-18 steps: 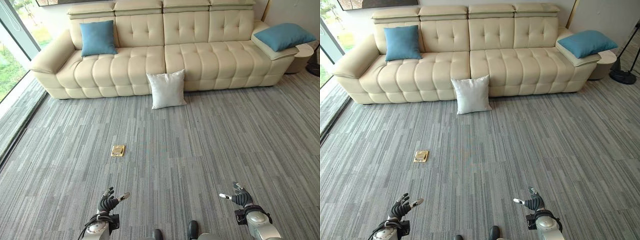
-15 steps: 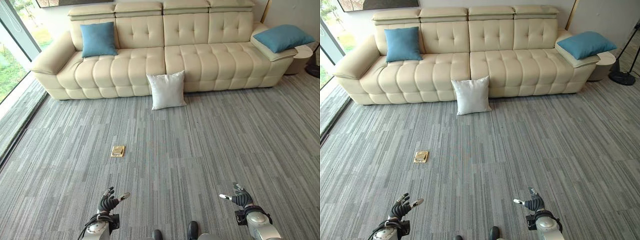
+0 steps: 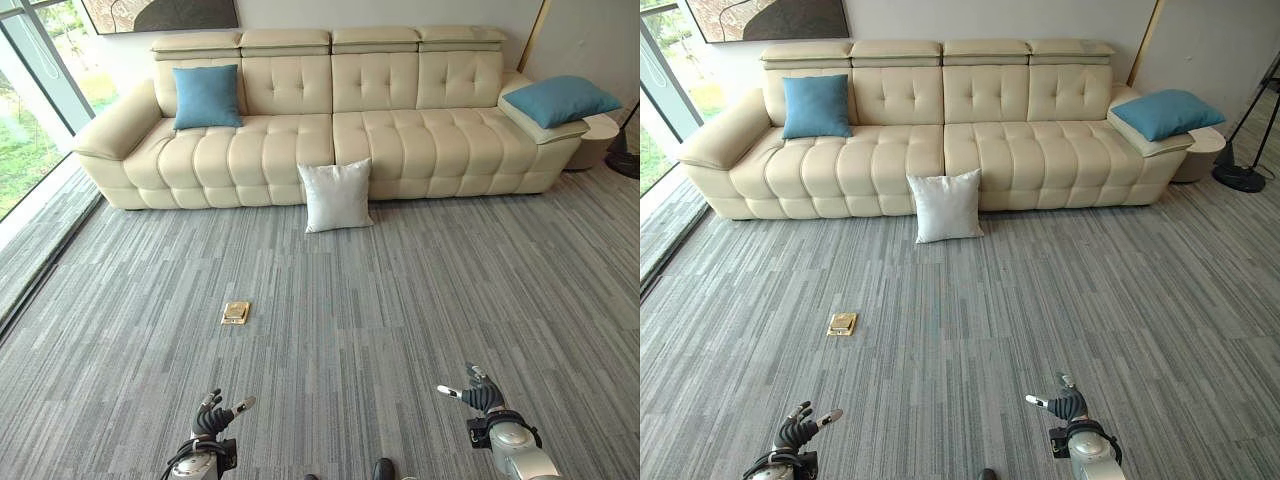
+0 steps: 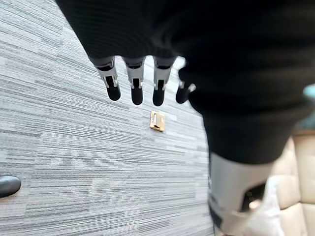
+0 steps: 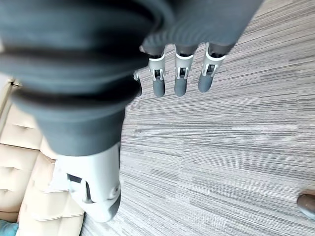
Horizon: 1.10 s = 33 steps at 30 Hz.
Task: Pick up all the scattered cushions and arrange them neatly on the sofa.
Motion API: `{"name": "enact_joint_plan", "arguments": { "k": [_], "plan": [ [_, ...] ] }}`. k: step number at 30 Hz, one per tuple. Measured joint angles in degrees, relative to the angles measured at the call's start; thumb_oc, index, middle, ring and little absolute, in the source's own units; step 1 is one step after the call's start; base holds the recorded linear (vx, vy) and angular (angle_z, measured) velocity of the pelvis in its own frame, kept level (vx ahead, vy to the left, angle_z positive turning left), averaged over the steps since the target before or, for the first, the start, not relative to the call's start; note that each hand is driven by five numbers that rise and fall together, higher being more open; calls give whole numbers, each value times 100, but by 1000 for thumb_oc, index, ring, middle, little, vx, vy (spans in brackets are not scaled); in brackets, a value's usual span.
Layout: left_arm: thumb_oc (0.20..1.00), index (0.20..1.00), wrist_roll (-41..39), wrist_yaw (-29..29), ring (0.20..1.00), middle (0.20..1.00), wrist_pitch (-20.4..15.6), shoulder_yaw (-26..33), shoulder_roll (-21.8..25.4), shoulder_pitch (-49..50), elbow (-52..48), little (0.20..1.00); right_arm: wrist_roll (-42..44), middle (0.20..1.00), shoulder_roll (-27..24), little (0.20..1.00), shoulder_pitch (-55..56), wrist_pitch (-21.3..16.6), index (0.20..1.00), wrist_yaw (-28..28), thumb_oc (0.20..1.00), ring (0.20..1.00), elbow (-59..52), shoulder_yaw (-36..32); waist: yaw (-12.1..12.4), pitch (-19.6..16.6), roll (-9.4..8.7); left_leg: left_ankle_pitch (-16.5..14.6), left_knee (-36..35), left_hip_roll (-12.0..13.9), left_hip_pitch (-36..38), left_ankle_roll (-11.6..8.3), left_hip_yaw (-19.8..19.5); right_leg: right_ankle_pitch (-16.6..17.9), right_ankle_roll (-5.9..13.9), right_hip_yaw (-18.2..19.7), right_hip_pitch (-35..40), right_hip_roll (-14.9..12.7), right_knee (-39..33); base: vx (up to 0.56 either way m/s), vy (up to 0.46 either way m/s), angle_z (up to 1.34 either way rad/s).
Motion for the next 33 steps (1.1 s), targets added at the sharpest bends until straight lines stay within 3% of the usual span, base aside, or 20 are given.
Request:
{"name": "enact_joint_plan", "arguments": {
  "k": [15,24,28,29,31,33],
  "plan": [
    [1000,1000,-178,-103,1000,1000,6,-5,2,-10,-122,1000,45,1000,0,1000,4,24,1000,47,1000,1000,9,1,90,180,13,-1,1,1,-21,-2,-17,-15,1,-38,-19,-1,0,0,6,0],
    [1000,1000,51,-210,1000,1000,98,5,151,-9,-43,1000,29,1000,-7,1000,-30,39,1000,61,1000,1000,11,-3,132,343,-165,-6,1,-35,-191,17,-38,21,-10,-65,-232,-36,116,-5,103,1],
    [1000,1000,53,-230,1000,1000,109,-5,162,-178,-1,1000,-74,1000,-91,1000,-241,70,1000,72,1000,1000,34,9,113,683,3,-35,1,-39,-267,133,-12,-213,285,-50,-900,-217,1329,16,128,-5],
    [1000,1000,52,-228,1000,1000,111,-5,165,-241,-1,1000,-74,1000,-104,1000,-305,77,1000,72,1000,1000,26,5,100,788,75,-21,1,-12,-244,226,-11,-261,358,-62,-1178,-294,1922,116,42,-5],
    [1000,1000,52,-219,1000,1000,108,7,231,-316,-9,1000,-74,1000,-91,1000,-270,155,1000,101,1000,1000,21,28,108,863,49,-63,-2,-51,-160,261,-15,-595,661,-91,-1746,-579,2995,151,-12,3],
    [1000,1000,48,-216,1000,1000,109,4,290,-338,-52,1000,-75,1000,-98,1000,-291,155,1000,115,1000,1000,3,13,105,907,-28,-91,-3,-102,-175,287,-5,-709,735,-111,-2007,-826,2653,213,-78,0]
  ]
}}
